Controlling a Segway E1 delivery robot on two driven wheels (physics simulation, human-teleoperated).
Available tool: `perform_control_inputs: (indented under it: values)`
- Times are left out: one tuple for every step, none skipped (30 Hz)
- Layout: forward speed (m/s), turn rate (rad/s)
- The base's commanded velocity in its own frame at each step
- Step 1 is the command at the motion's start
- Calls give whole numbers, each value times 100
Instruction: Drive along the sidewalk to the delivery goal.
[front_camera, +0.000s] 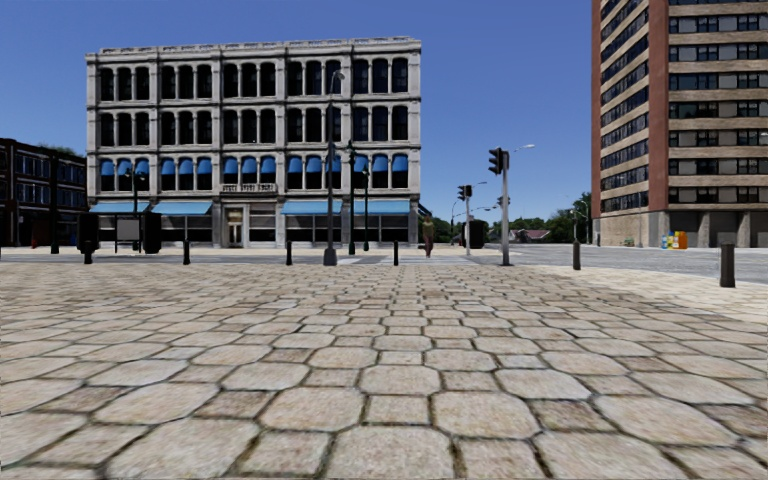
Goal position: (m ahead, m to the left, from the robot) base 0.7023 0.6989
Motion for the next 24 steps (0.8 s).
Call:
perform_control_inputs:
  values:
    - [200,0]
    - [200,0]
    - [200,0]
    - [200,54]
    - [200,106]
    - [200,120]
    - [200,120]
    - [200,120]
    - [200,120]
    - [200,71]
    - [200,15]
    - [200,1]
    - [200,1]
    - [200,0]
    - [200,0]
    - [199,0]
    - [175,0]
    - [175,0]
    - [96,0]
    - [57,0]
    - [20,0]
    - [0,0]
    - [0,0]
    - [0,0]
